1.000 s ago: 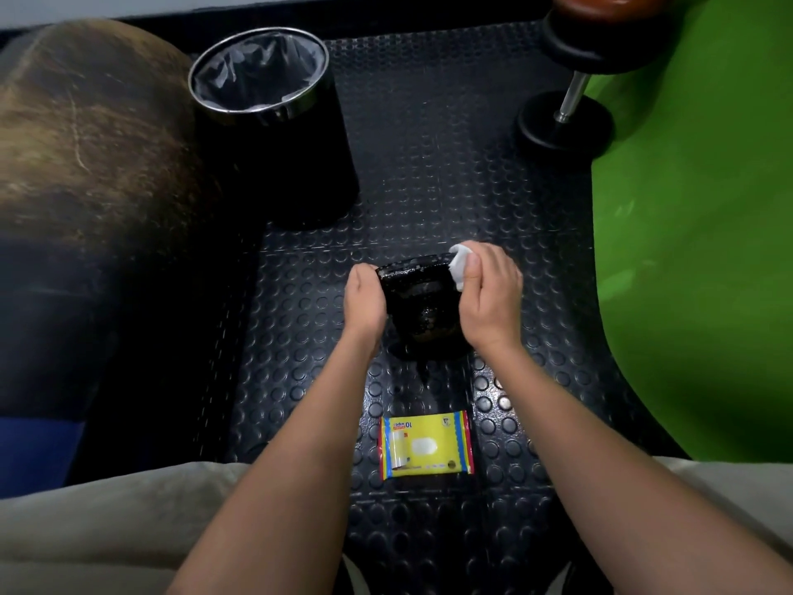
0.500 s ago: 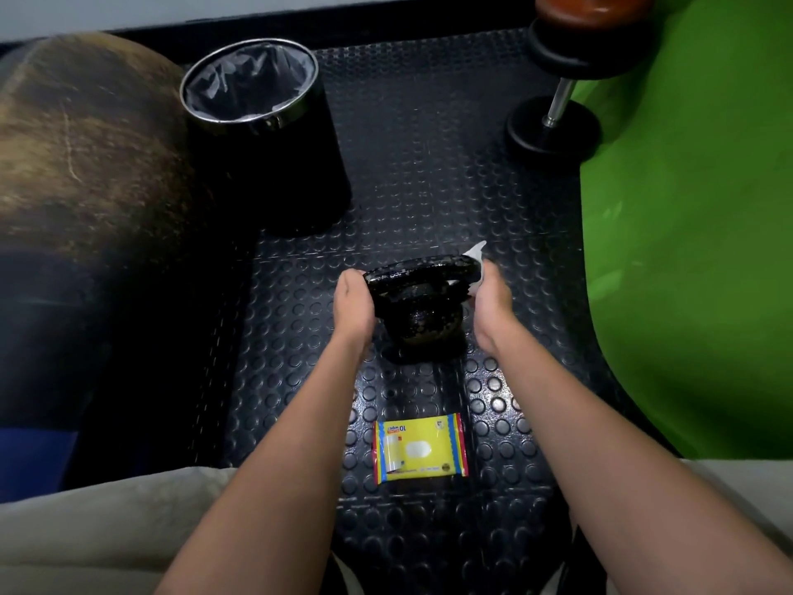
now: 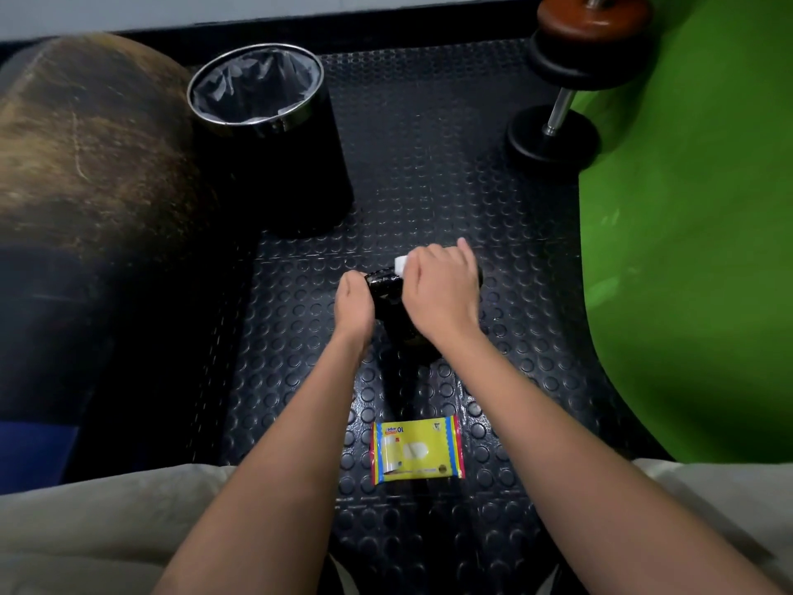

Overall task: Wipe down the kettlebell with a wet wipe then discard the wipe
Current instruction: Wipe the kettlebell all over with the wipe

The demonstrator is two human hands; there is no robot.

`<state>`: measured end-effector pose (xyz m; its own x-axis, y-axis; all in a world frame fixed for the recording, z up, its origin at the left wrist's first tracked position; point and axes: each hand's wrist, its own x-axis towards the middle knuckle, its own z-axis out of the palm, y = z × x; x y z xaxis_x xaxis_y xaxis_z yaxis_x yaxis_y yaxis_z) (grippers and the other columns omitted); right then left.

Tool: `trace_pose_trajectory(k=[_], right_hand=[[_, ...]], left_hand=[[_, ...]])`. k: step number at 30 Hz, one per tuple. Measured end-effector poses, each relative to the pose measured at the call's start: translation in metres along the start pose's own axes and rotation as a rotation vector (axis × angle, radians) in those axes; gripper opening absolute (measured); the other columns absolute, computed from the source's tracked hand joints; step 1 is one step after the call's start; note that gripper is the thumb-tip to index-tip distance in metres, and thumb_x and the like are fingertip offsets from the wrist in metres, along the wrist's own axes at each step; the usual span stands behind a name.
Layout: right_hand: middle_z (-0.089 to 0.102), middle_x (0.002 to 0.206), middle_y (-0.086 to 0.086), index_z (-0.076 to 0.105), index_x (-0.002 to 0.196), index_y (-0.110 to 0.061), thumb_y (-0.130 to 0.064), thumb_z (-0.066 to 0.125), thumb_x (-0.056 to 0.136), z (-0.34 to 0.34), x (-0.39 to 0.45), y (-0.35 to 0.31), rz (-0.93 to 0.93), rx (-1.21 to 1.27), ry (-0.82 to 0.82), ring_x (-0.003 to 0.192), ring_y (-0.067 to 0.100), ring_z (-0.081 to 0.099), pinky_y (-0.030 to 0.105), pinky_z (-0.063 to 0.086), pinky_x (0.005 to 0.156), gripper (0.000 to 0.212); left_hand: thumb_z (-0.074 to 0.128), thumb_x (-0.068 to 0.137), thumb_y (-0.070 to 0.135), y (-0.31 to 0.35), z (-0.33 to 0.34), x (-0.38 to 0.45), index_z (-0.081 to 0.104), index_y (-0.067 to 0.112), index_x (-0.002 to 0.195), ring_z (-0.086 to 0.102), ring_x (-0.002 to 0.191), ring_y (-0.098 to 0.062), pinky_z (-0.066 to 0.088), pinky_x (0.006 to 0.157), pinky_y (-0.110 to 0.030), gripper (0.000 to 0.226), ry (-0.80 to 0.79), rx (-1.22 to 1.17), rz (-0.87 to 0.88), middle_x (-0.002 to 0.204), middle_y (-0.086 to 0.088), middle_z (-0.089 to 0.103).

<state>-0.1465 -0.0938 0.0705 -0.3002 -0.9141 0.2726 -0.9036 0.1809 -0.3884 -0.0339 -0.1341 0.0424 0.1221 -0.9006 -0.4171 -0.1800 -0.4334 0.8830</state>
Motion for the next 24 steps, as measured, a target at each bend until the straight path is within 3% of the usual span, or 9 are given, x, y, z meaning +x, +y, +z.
trace_pose_trajectory(k=[5, 10, 13, 18, 24], right_hand=[[0.071, 0.094, -0.001, 0.07, 0.094, -0.017, -0.03, 0.026, 0.104, 0.001, 0.002, -0.019, -0.183, -0.168, -0.091, 0.095, 0.023, 0.063, 0.042, 0.019, 0.121, 0.046], [0.065, 0.106, -0.012, 0.066, 0.112, -0.028, -0.033, 0.031, 0.105, 0.009, -0.006, 0.004, -0.338, -0.021, -0.031, 0.103, 0.014, 0.057, 0.039, 0.013, 0.12, 0.036], [0.062, 0.115, -0.014, 0.063, 0.12, -0.029, -0.032, 0.038, 0.105, 0.011, -0.015, 0.02, -0.285, 0.089, 0.051, 0.114, 0.011, 0.052, 0.038, 0.01, 0.119, 0.029], [0.059, 0.126, -0.011, 0.061, 0.127, -0.027, -0.031, 0.035, 0.107, 0.012, -0.027, 0.042, -0.133, 0.156, 0.122, 0.129, 0.015, 0.047, 0.042, 0.015, 0.12, 0.033], [0.062, 0.122, -0.004, 0.063, 0.119, -0.02, -0.028, 0.031, 0.107, 0.014, -0.026, 0.048, 0.039, 0.271, 0.194, 0.121, 0.019, 0.051, 0.044, 0.028, 0.114, 0.036]], left_hand=[[0.028, 0.096, 0.023, -0.001, -0.001, -0.002, 0.044, 0.016, 0.083, 0.038, 0.079, -0.018, 0.035, 0.067, -0.035, 0.021, -0.022, -0.018, 0.009, 0.087, -0.005, 0.045], [0.03, 0.099, 0.022, -0.001, -0.002, -0.003, 0.044, 0.016, 0.081, 0.039, 0.075, -0.013, 0.037, 0.067, -0.03, 0.024, -0.04, 0.008, 0.029, 0.084, 0.0, 0.046], [0.029, 0.099, 0.022, -0.001, -0.001, -0.004, 0.047, 0.018, 0.08, 0.042, 0.077, -0.013, 0.039, 0.069, -0.031, 0.026, -0.043, 0.015, 0.053, 0.083, 0.002, 0.049], [0.027, 0.095, 0.029, -0.003, 0.003, -0.005, 0.051, 0.017, 0.086, 0.047, 0.082, -0.018, 0.043, 0.077, -0.037, 0.028, -0.051, 0.031, 0.082, 0.088, -0.002, 0.053], [0.025, 0.095, 0.029, -0.001, 0.003, -0.007, 0.049, 0.018, 0.087, 0.046, 0.084, -0.018, 0.043, 0.077, -0.037, 0.028, -0.057, 0.058, 0.08, 0.09, -0.001, 0.052]])
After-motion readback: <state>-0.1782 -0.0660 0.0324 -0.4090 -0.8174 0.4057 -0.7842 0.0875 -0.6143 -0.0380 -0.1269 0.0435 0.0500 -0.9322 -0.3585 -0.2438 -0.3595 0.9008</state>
